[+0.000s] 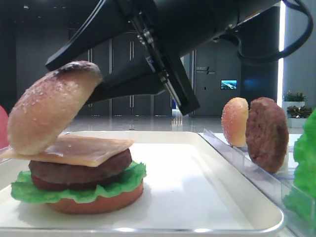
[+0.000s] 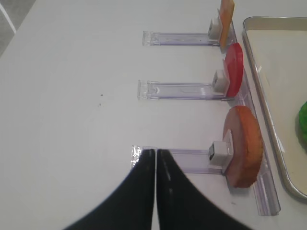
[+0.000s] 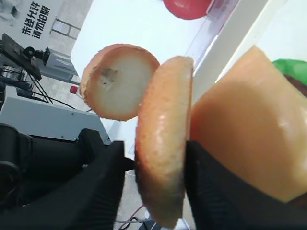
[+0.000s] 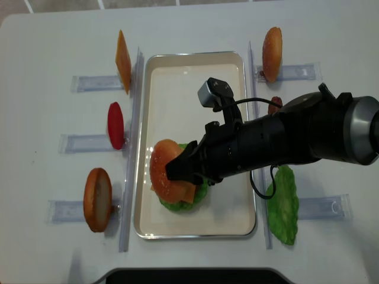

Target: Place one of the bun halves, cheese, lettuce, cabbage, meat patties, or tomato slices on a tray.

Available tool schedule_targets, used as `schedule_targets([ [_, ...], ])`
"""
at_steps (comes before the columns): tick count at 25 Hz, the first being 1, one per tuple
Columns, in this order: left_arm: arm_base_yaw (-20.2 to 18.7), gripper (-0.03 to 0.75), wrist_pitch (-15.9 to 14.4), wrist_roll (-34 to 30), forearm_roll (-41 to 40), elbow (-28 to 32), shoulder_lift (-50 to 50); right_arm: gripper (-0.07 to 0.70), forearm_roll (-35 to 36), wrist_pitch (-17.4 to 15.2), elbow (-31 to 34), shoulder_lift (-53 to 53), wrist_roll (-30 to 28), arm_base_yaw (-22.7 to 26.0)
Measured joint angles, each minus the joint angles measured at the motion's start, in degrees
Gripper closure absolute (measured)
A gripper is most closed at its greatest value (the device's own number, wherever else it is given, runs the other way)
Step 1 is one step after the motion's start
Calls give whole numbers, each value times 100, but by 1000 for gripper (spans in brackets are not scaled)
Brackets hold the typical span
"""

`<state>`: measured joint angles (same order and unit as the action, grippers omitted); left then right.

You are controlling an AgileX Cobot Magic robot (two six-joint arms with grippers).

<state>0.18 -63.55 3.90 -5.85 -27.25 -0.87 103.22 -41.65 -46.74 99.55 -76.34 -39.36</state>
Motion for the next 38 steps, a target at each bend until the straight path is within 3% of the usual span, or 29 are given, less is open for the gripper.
schedule_targets([
  [4,0,715,0,0,0,0,0,236,-6,224,0,0,-16,0],
  [7,0,715,0,0,0,0,0,202,-158,605,0,0,-23,0],
  [11,0,715,0,0,0,0,0,192,-521,1127,0,0,-17,53],
  [22,0,715,0,0,0,0,0,183,-964,1606,0,-525,-17,287],
  [27,0,715,0,0,0,0,0,176,-1588,1891,0,-1183,-2,396],
  [32,0,715,0,0,0,0,0,176,-2601,1863,0,-1921,769,888],
  [38,0,715,0,0,0,0,0,175,-4286,1388,0,-2559,2421,1873],
])
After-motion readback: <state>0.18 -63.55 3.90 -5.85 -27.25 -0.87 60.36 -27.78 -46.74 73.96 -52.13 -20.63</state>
